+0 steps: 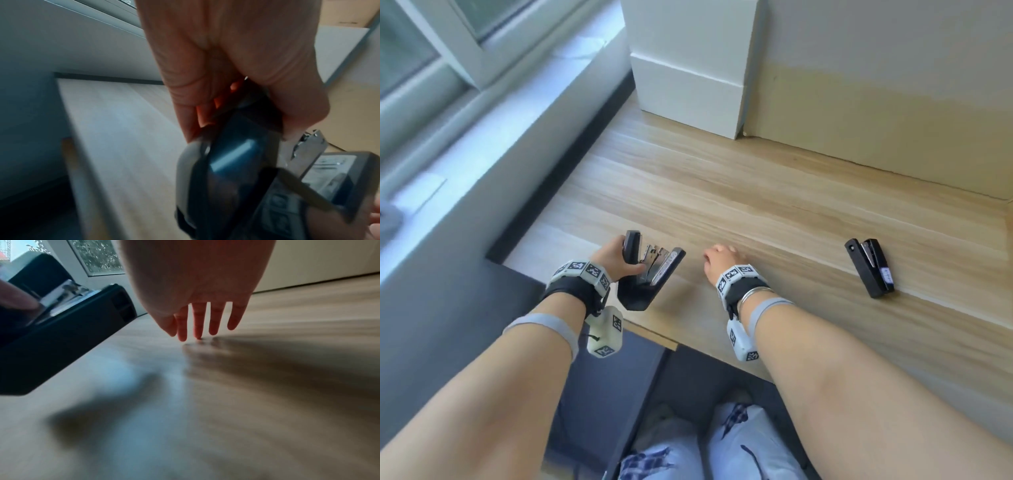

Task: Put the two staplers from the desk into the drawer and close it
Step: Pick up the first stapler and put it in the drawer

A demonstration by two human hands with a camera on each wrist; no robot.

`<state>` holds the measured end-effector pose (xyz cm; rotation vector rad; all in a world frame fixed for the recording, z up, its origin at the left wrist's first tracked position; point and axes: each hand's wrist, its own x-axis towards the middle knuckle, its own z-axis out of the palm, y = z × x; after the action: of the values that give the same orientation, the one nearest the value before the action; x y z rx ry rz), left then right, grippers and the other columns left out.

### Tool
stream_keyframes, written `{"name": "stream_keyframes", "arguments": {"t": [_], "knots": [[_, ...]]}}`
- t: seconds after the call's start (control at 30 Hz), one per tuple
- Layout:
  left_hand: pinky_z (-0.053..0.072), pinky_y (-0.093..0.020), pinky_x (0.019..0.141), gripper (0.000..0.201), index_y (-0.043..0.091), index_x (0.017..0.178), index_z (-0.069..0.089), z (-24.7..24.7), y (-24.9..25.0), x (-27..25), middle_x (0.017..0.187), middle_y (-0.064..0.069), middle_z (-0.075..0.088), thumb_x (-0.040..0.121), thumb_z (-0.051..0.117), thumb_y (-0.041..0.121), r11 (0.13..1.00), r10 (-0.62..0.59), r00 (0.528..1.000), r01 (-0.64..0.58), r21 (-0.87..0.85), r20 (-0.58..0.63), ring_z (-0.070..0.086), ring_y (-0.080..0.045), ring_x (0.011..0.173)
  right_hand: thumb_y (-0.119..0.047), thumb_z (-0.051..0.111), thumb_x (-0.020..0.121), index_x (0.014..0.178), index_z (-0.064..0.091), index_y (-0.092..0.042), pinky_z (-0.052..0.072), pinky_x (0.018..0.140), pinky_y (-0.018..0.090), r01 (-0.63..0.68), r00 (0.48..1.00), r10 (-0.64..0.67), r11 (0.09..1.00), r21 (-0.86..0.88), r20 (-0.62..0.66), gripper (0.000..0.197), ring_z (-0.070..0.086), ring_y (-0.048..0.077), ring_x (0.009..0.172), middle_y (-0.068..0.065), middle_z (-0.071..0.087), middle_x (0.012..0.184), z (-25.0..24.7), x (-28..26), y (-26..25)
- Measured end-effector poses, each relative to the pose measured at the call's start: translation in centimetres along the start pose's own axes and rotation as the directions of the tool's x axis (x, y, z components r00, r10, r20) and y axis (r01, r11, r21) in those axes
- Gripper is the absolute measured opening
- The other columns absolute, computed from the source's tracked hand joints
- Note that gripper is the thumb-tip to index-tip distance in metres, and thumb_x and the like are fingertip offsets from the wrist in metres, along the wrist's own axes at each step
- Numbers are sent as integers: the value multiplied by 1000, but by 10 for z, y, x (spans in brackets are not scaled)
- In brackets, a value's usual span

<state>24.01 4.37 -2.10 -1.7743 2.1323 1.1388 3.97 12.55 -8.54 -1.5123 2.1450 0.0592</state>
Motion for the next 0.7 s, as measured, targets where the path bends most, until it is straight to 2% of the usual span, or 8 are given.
{"name": "stream_keyframes", "arguments": {"t": [0.1,0.17,0.23,0.33,0.37,0.47,0.57,0.7], "knots": [[48,-36,91,57,3,126,48,-15,-48,-21,111,-13,62,76,73,17,998,-29,1000,29,-55,-4,59,-27,98,-18,41,95,136,50,-23,28,112,38,30,999,-30,999,16,-37,41,36,25,137,1,41,150,17,-2,-33],[47,-35,92,54,4,123,49,-25,-82,-35,106,-11,61,76,73,16,994,-77,997,76,-72,-3,57,-24,93,-19,42,95,140,43,-24,23,115,40,33,998,-32,999,18,-45,45,27,25,143,1,32,155,27,-2,-52],[45,-33,91,48,7,117,52,-33,-115,-49,101,-9,61,75,74,16,989,-116,993,117,-90,14,60,-27,95,-21,44,95,144,37,-27,18,118,43,14,999,-13,999,28,-47,50,19,25,147,1,24,159,36,-1,-67],[45,-34,92,58,9,112,54,-36,-161,-66,103,-12,65,63,76,29,980,-159,986,164,-116,52,62,-28,98,-24,42,97,149,25,-33,10,120,46,-45,997,47,998,41,-55,55,7,26,150,-5,12,162,49,1,-87],[46,-34,91,56,10,108,53,-34,-175,-70,102,-11,64,62,76,30,976,-181,981,187,-111,63,61,-26,94,-26,39,98,149,22,-35,8,120,48,-71,995,74,996,46,-64,55,4,26,150,-7,8,163,53,2,-92],[44,-30,86,37,11,101,51,-19,-213,-74,100,-9,63,74,75,18,970,-227,971,232,-76,73,59,-23,90,-30,34,99,150,14,-40,2,119,52,-140,984,144,989,43,-108,56,-3,28,150,-10,2,163,66,5,-105],[47,-34,85,36,10,101,54,7,-241,-67,103,-12,68,72,74,20,958,-281,958,283,-41,47,64,-28,94,-31,31,98,150,10,-41,-1,118,54,-177,969,180,984,31,-168,58,-4,29,150,-10,2,163,79,8,-109],[45,-31,74,33,13,91,46,44,-255,-50,92,-10,64,70,71,20,922,-385,922,383,-61,-27,56,-27,82,-33,31,97,150,9,-41,0,119,53,-171,948,160,985,-17,-276,58,1,28,151,-10,5,163,90,9,-105]]}}
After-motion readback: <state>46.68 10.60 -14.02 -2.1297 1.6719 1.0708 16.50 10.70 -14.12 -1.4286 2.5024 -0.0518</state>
